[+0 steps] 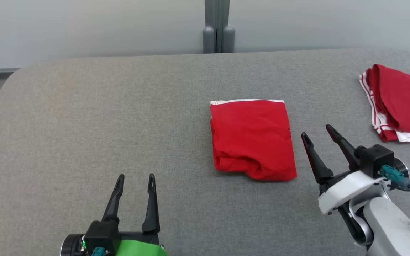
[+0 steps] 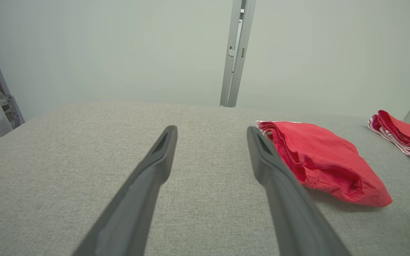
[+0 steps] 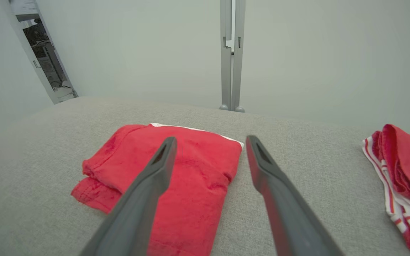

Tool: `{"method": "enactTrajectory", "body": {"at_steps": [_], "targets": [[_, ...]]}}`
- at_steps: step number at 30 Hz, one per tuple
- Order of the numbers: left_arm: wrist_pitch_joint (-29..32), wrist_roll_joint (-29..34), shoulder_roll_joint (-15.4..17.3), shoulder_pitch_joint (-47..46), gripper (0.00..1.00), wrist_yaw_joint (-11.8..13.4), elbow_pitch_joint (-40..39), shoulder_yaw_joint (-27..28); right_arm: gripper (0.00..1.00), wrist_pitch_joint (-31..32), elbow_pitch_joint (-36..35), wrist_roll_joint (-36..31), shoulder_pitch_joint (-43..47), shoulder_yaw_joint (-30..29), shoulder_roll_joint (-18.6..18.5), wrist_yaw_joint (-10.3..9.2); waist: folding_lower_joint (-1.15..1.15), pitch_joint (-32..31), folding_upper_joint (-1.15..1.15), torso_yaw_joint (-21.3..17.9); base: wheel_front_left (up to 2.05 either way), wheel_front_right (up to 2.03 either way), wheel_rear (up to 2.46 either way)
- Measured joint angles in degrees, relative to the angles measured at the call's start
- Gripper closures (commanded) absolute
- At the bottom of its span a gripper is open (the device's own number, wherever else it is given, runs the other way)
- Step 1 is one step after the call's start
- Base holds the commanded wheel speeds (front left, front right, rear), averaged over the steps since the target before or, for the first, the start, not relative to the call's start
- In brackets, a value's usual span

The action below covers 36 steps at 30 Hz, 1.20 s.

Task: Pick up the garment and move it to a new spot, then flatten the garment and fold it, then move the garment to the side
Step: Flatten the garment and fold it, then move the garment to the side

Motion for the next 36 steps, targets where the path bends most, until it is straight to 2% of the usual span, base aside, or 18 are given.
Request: {"method": "enactTrajectory", "body": {"at_steps": [7,14,22,36], "targets": [[0.0,1.42,0.01,2.7,0.0,0.49,-2.11,2.44,0.0,-0.04,-8.65,-7.7,8.17,-5.59,5.15,-0.01,0.0,-2.87,0.0,-3.34,0.0,0.0,0.0],[0.01,2.83,0.01,5.69,0.0,0.91,-3.38,4.76,0.0,-0.04,-11.61,-12.36,15.14,-9.65,9.33,0.0,0.0,-5.99,0.0,-4.58,0.0,0.0,0.0],[0.01,5.16,0.01,7.9,0.0,1.05,-4.25,5.21,0.0,-0.04,-12.47,-14.06,19.33,-11.66,12.03,0.0,0.0,-8.15,0.0,-3.99,0.0,0.0,0.0],[0.01,5.9,0.01,8.87,0.0,0.57,-3.91,5.21,0.0,-0.04,-12.01,-14.52,20.86,-12.25,13.48,0.0,0.0,-9.42,0.0,-2.52,0.0,0.0,0.0]]}}
